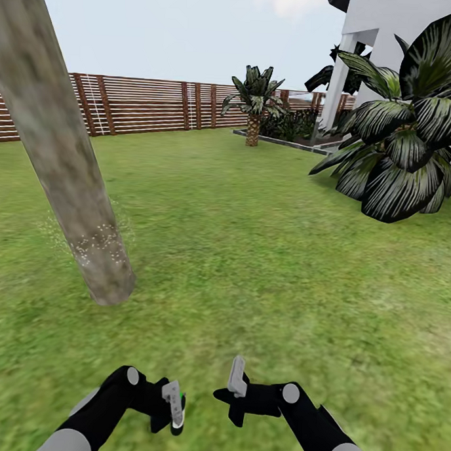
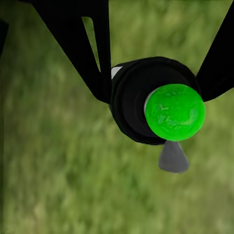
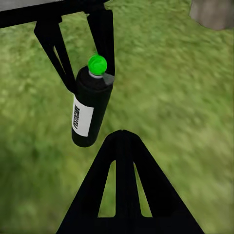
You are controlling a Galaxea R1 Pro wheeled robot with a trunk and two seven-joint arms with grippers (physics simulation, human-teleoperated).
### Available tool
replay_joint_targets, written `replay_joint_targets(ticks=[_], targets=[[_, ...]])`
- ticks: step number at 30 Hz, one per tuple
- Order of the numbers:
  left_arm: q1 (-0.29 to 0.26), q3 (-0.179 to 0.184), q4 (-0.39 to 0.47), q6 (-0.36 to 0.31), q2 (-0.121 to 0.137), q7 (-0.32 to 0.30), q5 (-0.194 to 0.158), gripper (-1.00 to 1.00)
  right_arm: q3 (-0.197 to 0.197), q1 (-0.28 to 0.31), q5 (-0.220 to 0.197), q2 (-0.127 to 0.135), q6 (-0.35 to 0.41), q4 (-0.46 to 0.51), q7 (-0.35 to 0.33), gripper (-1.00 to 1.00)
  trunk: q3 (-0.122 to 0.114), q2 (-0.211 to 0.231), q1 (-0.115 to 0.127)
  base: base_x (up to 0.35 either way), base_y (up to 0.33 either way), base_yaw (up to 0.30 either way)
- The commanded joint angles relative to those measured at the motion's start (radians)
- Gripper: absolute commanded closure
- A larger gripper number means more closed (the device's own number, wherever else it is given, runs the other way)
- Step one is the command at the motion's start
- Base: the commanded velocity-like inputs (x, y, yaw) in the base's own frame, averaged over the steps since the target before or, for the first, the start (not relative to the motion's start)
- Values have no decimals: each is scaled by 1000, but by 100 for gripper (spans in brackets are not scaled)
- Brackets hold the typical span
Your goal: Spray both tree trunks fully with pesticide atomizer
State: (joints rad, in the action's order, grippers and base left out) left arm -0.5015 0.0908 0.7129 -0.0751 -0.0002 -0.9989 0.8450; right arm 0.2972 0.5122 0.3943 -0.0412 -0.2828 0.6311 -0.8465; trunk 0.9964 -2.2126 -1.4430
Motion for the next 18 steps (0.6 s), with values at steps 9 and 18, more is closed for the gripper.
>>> replay_joint_targets(ticks=[9, 18], targets=[[0, 10, -1, 0, -22, -33, -6, 100, -2, 0, 10, 0, -6, 1, 1, 100, 1, 0, 0, 0, 0, 0], [-1, 9, -2, 24, -57, -41, -10, 100, -3, 0, 11, 1, -6, 1, 1, 100, 1, 0, 0, 0, 0, 0]])
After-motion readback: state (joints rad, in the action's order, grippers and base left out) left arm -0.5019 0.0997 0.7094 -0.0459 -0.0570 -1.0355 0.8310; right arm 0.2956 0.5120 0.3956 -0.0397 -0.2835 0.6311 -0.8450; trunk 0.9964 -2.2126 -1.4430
